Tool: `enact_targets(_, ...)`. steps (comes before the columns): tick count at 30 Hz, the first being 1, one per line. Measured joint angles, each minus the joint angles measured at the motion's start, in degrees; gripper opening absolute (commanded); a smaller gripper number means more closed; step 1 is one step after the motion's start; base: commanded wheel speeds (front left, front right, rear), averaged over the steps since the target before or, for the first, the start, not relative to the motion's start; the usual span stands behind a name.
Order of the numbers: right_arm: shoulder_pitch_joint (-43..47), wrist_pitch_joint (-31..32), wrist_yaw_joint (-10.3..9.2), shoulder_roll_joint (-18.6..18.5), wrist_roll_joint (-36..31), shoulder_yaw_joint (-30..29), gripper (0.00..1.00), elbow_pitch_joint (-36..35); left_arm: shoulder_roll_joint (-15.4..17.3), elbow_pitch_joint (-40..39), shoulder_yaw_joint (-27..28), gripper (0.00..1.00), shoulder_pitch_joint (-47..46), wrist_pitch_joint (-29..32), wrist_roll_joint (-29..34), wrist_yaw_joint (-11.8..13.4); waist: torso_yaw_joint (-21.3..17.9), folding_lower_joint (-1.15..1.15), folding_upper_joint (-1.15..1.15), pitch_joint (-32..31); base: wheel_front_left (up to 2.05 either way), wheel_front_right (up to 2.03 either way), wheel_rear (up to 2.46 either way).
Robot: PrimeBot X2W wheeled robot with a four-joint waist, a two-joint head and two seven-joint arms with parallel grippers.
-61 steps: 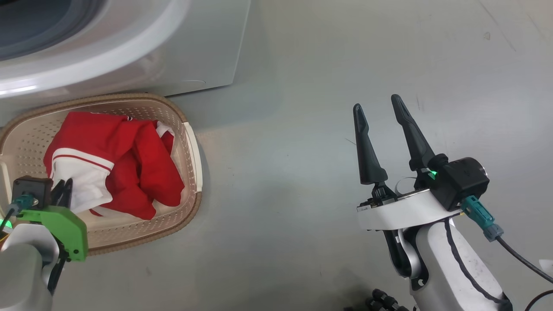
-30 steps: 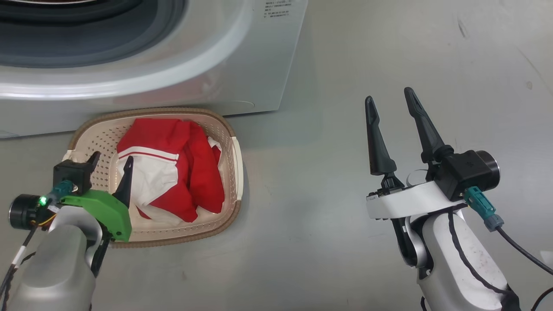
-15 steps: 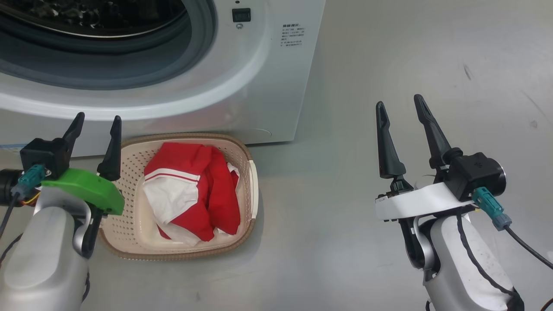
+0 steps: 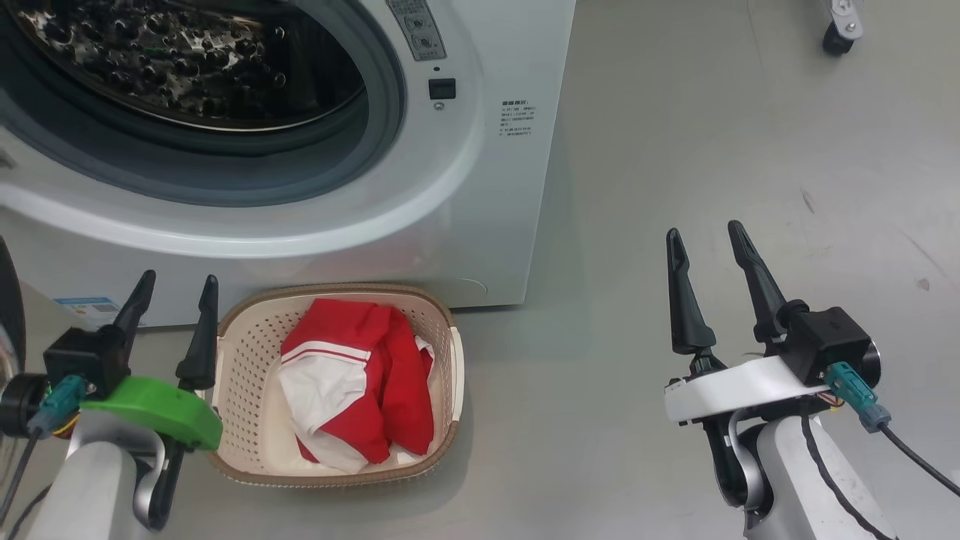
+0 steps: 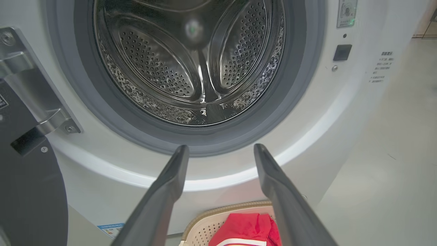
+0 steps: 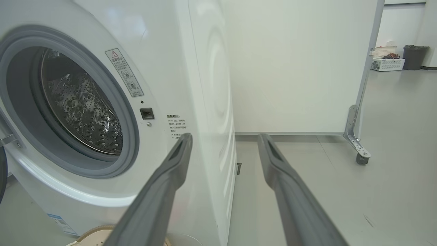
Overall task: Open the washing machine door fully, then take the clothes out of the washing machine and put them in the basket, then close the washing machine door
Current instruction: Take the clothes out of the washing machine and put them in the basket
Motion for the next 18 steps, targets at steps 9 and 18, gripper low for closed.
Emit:
enact_targets(9,2.5,0.0,0.75,0.0,0.2,-0.7,1.0,0.3,-1.2,-3.1,1.7,1.0,6.2,0.0,0.3,0.0,0.7,0.0,0.0,-3.6,0.0,0.0,0.0)
enact_targets(18,3.8,0.0,1.27,0.1,0.7,-1.3,1.0,0.1,-2.2,-7.2,3.7,1.0,10.7,0.0,0.4,0.0,0.8,0.0,0.0,-5.4,0.0,0.0,0.0)
